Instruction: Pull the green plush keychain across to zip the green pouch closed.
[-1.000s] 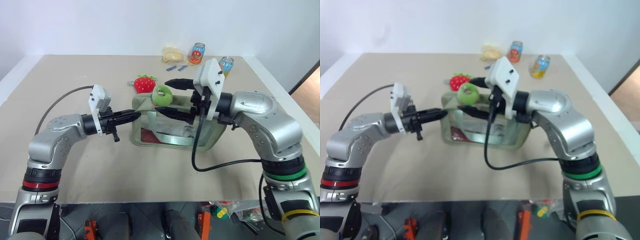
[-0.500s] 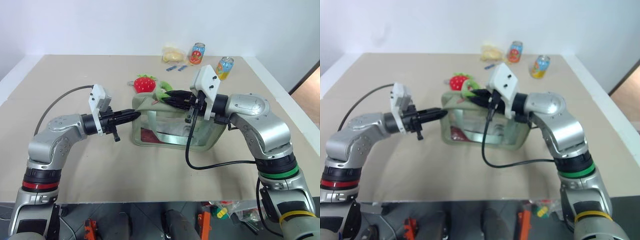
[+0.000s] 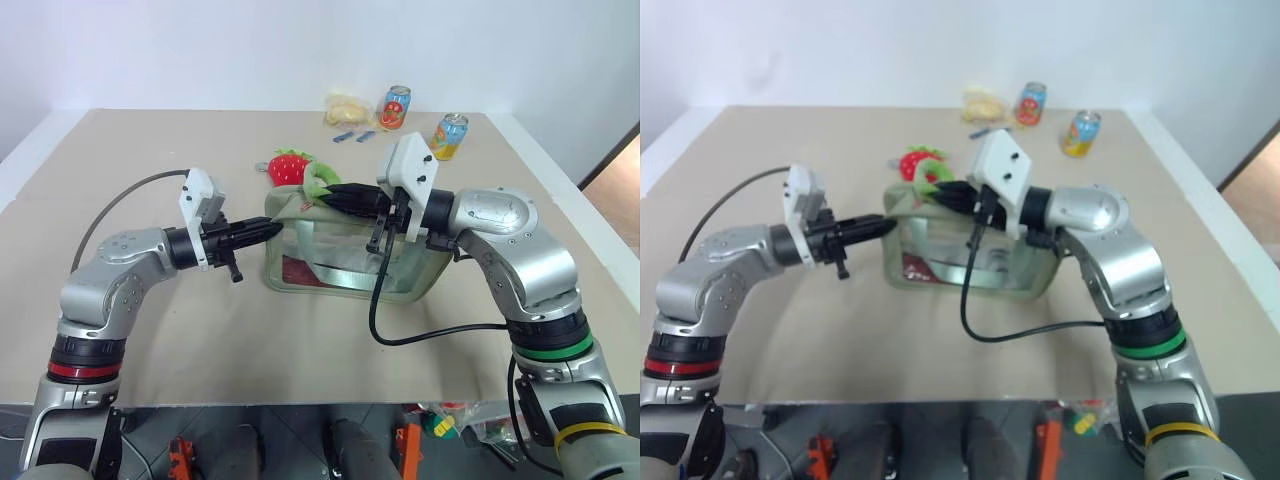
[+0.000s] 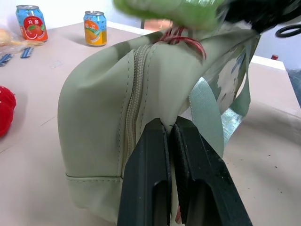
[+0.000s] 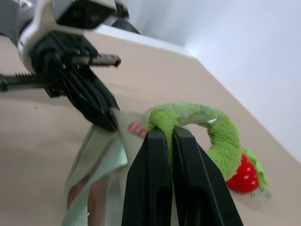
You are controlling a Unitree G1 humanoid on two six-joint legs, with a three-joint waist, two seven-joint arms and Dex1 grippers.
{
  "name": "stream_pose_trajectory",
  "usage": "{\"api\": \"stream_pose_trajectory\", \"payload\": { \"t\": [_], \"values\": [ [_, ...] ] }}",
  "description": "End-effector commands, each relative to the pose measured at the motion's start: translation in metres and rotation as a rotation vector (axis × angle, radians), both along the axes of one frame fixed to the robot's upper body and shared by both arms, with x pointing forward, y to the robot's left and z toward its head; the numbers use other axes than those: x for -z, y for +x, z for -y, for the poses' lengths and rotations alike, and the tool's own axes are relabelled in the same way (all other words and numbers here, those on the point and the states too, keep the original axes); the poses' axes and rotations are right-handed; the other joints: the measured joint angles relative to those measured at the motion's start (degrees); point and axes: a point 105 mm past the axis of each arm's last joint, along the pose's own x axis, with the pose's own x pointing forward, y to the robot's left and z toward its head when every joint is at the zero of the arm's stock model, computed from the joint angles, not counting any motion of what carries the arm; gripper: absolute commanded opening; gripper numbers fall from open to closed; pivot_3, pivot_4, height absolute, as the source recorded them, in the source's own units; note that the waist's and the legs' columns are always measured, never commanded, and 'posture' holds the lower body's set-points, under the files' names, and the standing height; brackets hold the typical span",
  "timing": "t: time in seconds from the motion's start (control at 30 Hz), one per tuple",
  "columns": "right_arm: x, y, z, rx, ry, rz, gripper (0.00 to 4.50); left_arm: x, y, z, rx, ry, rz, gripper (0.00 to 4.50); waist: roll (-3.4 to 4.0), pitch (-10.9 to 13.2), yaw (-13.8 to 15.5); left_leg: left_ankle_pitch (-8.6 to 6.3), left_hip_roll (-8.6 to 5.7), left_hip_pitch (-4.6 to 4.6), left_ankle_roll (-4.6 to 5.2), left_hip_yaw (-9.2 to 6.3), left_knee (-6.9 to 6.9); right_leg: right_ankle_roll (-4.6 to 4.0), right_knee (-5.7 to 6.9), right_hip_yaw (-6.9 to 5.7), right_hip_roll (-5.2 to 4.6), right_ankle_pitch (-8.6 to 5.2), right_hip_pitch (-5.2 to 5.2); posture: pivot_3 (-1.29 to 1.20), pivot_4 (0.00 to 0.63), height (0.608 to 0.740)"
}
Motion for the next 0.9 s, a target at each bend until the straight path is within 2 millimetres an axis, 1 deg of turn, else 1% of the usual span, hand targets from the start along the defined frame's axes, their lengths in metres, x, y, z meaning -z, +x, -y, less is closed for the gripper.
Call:
{"api": "stream_pose_trajectory", "payload": {
  "t": [0.03, 0.13, 0.17, 0.23, 0.33, 0.43, 0.5, 0.53, 0.6, 0.63, 0.7, 0.73, 0.87, 0.9],
  "values": [
    [-0.034, -0.006, 0.043, 0.131, 0.006, 0.157, 0.02, -0.016, -0.003, 0.005, 0.012, -0.017, 0.059, 0.00, 0.00, 0.00, 0.28, 0.00, -0.03, -0.02, 0.00, 0.00, 0.00, 0.01, -0.01, -0.01, -0.04, 0.00, 0.00, 0.00, 0.150, 0.740],
    [-0.037, -0.003, 0.094, 0.318, -0.057, 0.187, 0.02, -0.016, -0.005, 0.006, 0.010, -0.023, 0.055, 0.00, -0.01, 0.00, 0.45, 0.00, -0.07, -0.03, 0.00, 0.03, -0.01, 0.03, -0.11, 0.00, -0.09, -0.02, 0.03, 0.00, 0.150, 0.740],
    [-0.035, -0.003, 0.109, 0.372, -0.081, 0.189, 0.02, -0.016, -0.005, 0.006, 0.009, -0.024, 0.053, 0.00, -0.01, 0.00, 0.45, 0.00, -0.08, -0.02, 0.00, 0.03, -0.02, 0.04, -0.11, 0.02, -0.09, -0.04, 0.04, 0.00, 0.150, 0.740],
    [-0.025, -0.005, 0.139, 0.479, -0.160, 0.185, 0.02, -0.015, -0.006, 0.006, 0.003, -0.024, 0.047, 0.00, -0.01, 0.00, 0.47, 0.00, -0.08, -0.02, 0.00, 0.03, -0.07, 0.04, -0.11, 0.02, -0.09, -0.05, 0.02, 0.00, 0.150, 0.740],
    [-0.014, -0.014, 0.170, 0.589, -0.252, 0.170, 0.02, -0.012, -0.007, 0.005, -0.005, -0.020, 0.037, 0.00, 0.00, 0.00, 0.35, 0.00, -0.07, 0.03, 0.00, 0.05, -0.13, 0.03, -0.09, 0.05, -0.07, -0.07, 0.01, 0.00, 0.150, 0.740],
    [-0.003, -0.021, 0.190, 0.669, -0.337, 0.152, 0.02, -0.011, -0.007, 0.004, -0.013, -0.014, 0.032, 0.00, 0.01, -0.01, 0.13, 0.00, -0.05, 0.13, 0.00, 0.07, -0.13, 0.03, -0.04, 0.09, -0.03, -0.07, 0.04, 0.00, 0.150, 0.740],
    [0.009, -0.026, 0.195, 0.694, -0.392, 0.126, 0.02, -0.010, -0.007, 0.003, -0.017, -0.013, 0.031, 0.00, 0.01, -0.01, -0.08, 0.01, -0.05, 0.21, 0.01, 0.07, -0.09, 0.05, -0.03, 0.09, -0.02, -0.05, 0.10, 0.00, 0.150, 0.740],
    [0.014, -0.027, 0.194, 0.696, -0.403, 0.115, 0.02, -0.010, -0.007, 0.003, -0.018, -0.013, 0.031, 0.00, 0.01, -0.01, -0.09, 0.02, -0.05, 0.23, 0.03, 0.07, -0.06, 0.05, -0.04, 0.10, -0.02, -0.05, 0.13, 0.00, 0.150, 0.740],
    [0.025, -0.028, 0.185, 0.687, -0.370, 0.083, 0.02, -0.009, -0.007, 0.003, -0.020, -0.013, 0.029, 0.00, 0.01, -0.01, -0.15, 0.05, -0.06, 0.24, 0.04, 0.09, -0.02, -0.06, -0.04, 0.12, -0.02, -0.11, 0.15, 0.00, 0.150, 0.740],
    [0.034, -0.028, 0.177, 0.674, -0.354, 0.061, 0.02, -0.009, -0.007, 0.004, -0.021, -0.012, 0.028, 0.00, 0.01, -0.01, -0.21, 0.07, -0.05, 0.24, 0.07, 0.13, 0.00, -0.06, -0.04, 0.15, -0.03, -0.10, 0.15, 0.00, 0.150, 0.740],
    [0.061, -0.024, 0.160, 0.662, -0.300, -0.013, 0.02, -0.008, -0.007, 0.006, -0.020, -0.012, 0.027, 0.00, -0.07, -0.06, -0.25, 0.09, -0.05, 0.25, 0.08, 0.14, 0.09, -0.04, -0.03, 0.17, -0.03, -0.06, 0.16, 0.00, 0.150, 0.740],
    [0.071, -0.023, 0.154, 0.652, -0.294, -0.034, 0.02, -0.008, -0.007, 0.006, -0.020, -0.013, 0.027, 0.00, -0.13, -0.09, -0.25, 0.10, -0.04, 0.25, 0.09, 0.13, 0.10, -0.04, -0.03, 0.16, -0.02, -0.06, 0.18, 0.00, 0.150, 0.740],
    [0.091, -0.011, 0.143, 0.672, -0.271, -0.028, 0.02, -0.009, -0.006, 0.008, -0.023, -0.015, 0.029, 0.00, -0.01, -0.03, -0.23, 0.10, -0.06, 0.16, 0.09, 0.15, 0.25, -0.05, -0.03, 0.22, -0.02, -0.05, 0.16, 0.00, 0.150, 0.740],
    [0.102, -0.007, 0.136, 0.654, -0.281, -0.031, 0.02, -0.010, -0.007, 0.009, -0.021, -0.017, 0.031, 0.00, -0.01, -0.03, -0.24, 0.10, -0.08, 0.16, 0.09, 0.21, 0.27, -0.03, -0.03, 0.30, -0.03, -0.04, 0.16, 0.00, 0.150, 0.740]
  ]
}}
